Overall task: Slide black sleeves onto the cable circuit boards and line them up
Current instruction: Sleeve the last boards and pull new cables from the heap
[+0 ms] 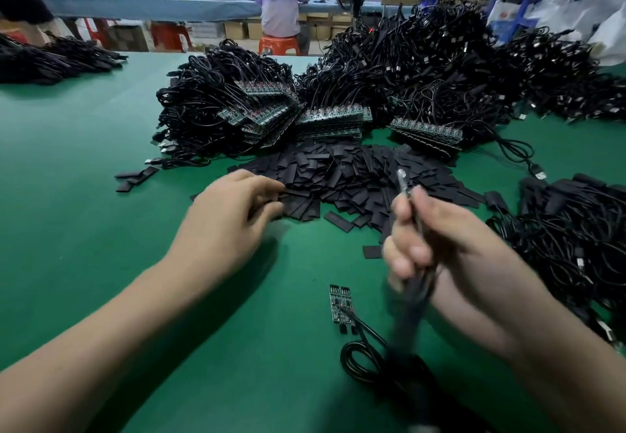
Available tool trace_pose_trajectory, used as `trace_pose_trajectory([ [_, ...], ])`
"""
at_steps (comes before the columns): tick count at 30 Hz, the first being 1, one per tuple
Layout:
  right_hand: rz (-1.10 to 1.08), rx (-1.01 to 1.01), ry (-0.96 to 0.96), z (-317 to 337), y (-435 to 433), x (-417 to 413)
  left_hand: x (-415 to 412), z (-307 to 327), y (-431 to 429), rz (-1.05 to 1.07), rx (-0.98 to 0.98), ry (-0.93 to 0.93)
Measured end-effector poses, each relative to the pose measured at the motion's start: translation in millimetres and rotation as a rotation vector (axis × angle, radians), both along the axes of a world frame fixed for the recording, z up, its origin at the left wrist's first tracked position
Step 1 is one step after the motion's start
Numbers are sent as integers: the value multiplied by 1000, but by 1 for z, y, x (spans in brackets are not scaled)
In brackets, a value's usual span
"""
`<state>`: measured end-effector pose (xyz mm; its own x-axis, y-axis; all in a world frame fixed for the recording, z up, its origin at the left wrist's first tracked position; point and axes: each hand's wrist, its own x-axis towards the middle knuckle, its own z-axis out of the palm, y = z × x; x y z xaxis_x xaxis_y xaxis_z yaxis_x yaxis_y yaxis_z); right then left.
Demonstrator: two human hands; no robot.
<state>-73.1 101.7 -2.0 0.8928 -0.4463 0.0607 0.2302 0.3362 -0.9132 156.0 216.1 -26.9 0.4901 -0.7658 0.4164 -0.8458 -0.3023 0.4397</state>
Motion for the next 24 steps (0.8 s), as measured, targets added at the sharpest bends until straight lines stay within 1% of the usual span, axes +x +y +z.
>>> trace_pose_trajectory([
  [2,-34,101,27,5,-11,-3,14,-5,-5,81,127,-98],
  [3,-46,114,65,6,-16,-3,19,-7,-7,114,170,-126],
  [5,-61,58,166,3,-22,-4,27,-10,-11,145,182,-143],
  [7,-71,-51,262,-3,-22,-4,34,-8,-14,165,137,-114],
  [9,-68,-137,318,-10,-21,-4,40,-5,-15,172,120,-81],
  [12,-52,-192,343,-14,-18,-1,40,-1,-15,168,150,-66],
  [16,-38,-246,351,-18,-16,0,37,3,-13,192,140,-68],
  [17,-43,-255,348,-19,-15,1,38,3,-11,211,154,-105],
  [19,-65,-255,337,-20,-13,2,37,6,-7,257,160,-242],
  [20,-79,-246,332,-21,-12,3,35,8,-4,251,125,-289],
  [21,-93,-240,328,-22,-12,4,30,11,-2,198,63,-293],
  [22,-108,-242,327,-22,-11,5,22,14,-1,99,-16,-242],
  [23,-124,-257,330,-23,-11,5,10,17,0,-15,-81,-114],
  [24,-139,-278,332,-24,-10,6,-4,21,0,-121,-110,73],
])
